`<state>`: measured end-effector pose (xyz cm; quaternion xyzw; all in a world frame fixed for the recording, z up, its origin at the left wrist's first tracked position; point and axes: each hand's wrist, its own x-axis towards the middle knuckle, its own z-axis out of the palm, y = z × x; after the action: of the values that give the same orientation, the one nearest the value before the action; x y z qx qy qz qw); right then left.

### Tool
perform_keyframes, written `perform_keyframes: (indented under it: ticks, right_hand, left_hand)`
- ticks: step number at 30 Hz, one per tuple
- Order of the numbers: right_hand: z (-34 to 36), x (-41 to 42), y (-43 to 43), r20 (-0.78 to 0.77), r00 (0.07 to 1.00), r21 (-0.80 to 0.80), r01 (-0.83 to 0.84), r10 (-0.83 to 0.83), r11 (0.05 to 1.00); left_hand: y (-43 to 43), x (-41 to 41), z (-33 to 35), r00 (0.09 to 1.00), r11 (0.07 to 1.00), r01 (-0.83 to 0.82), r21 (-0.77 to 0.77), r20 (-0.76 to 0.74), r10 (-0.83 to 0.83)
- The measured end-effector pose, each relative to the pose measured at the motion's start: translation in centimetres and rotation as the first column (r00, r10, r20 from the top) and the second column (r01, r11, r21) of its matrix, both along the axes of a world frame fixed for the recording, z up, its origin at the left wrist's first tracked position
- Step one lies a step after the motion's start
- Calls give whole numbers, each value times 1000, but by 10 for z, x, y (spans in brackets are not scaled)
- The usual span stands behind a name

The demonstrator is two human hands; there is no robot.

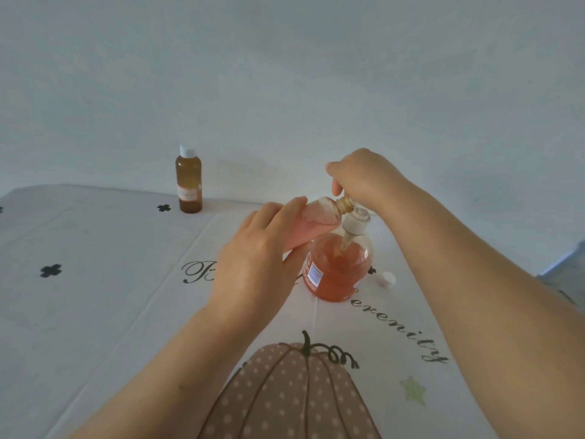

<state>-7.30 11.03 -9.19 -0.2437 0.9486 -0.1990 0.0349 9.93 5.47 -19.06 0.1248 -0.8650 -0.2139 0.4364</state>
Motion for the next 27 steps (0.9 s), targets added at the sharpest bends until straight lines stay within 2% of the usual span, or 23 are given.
perform_keyframes:
  ticks: [5,10,19,24,27]
  right_hand:
    - [8,4,2,-24,1000,33,-19,20,999]
    - [10,7,3,39,999,50,-19,17,999]
    - [-5,4,3,-59,998,49,-14,17,999]
    - [-3,6,4,-62,998,59,-13,16,998]
    - [3,8,7,-129,992,53,-2,9,999]
  left_hand:
    - [2,0,1,1000,1000,10,5,-2,-10]
    - [1,1,3,1000,1000,10,6,2,-10]
    - [-2,1,2,999,1000,-2,-1,48,2]
    - [0,1,1,999,1000,-6,2,38,6]
    - [1,2,2,1000,1000,-1,2,28,1]
